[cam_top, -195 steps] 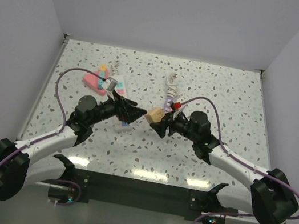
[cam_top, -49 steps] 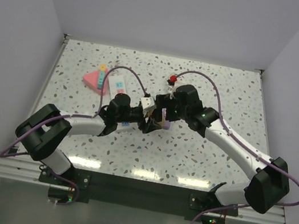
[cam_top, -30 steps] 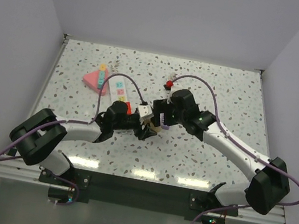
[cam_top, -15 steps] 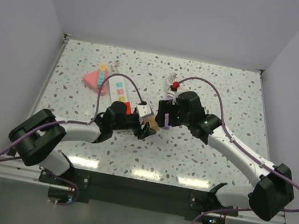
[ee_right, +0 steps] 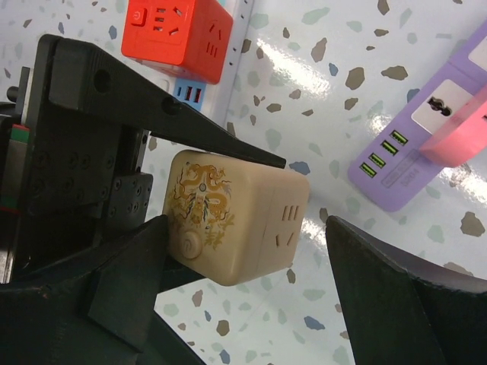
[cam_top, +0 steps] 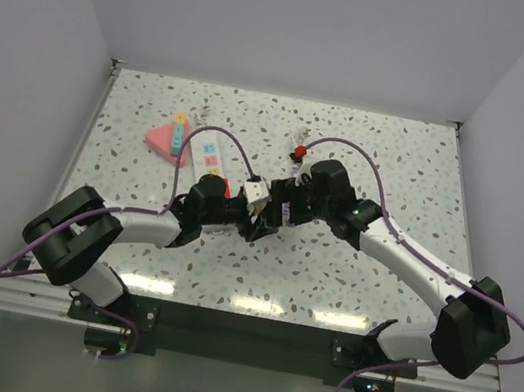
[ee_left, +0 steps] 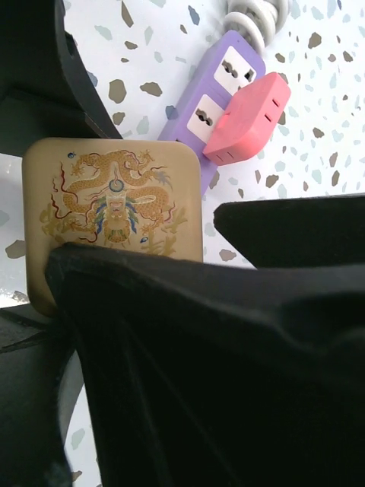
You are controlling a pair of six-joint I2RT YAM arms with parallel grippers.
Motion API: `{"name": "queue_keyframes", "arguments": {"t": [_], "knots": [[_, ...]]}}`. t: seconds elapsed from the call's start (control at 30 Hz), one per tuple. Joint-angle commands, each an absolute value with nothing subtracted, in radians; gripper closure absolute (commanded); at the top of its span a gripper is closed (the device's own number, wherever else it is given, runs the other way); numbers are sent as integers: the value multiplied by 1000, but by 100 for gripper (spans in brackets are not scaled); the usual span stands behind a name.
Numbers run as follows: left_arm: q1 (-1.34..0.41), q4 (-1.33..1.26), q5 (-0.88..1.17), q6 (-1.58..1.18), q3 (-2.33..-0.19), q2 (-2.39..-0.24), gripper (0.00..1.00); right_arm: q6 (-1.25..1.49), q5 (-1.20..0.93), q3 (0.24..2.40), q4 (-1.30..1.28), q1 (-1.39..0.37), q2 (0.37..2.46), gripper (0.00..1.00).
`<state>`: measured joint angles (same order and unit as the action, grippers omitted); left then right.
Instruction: Insert the plug
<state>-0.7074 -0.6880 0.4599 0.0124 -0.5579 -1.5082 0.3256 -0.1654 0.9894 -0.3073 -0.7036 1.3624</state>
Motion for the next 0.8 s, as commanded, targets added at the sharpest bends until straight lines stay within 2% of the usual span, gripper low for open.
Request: {"name": "queue_keyframes", "arguments": {"t": [0.0,0.33,0.43,0.5,0.6,0.77], "knots": [[-722,-767,459,35,-620,-1514,100,324,-270,968,-232,-706,1397,13],[-753,-713,351,38,-681,-1555,95,282,-253,957,-271,-718,1445,14],[-755,-752,338,26,-654,-1522,90,282,-230,950,-281,-718,1476,20],[-755,-803,330,20,-612,-1499,87,290,-197,946,-288,-718,1486,34],[-753,-857,293,9,-557,-1462,86,299,-164,937,-298,-716,1496,47],[-753,-897,261,-28,-515,-1470,86,314,-103,916,-293,-715,1506,50]]}}
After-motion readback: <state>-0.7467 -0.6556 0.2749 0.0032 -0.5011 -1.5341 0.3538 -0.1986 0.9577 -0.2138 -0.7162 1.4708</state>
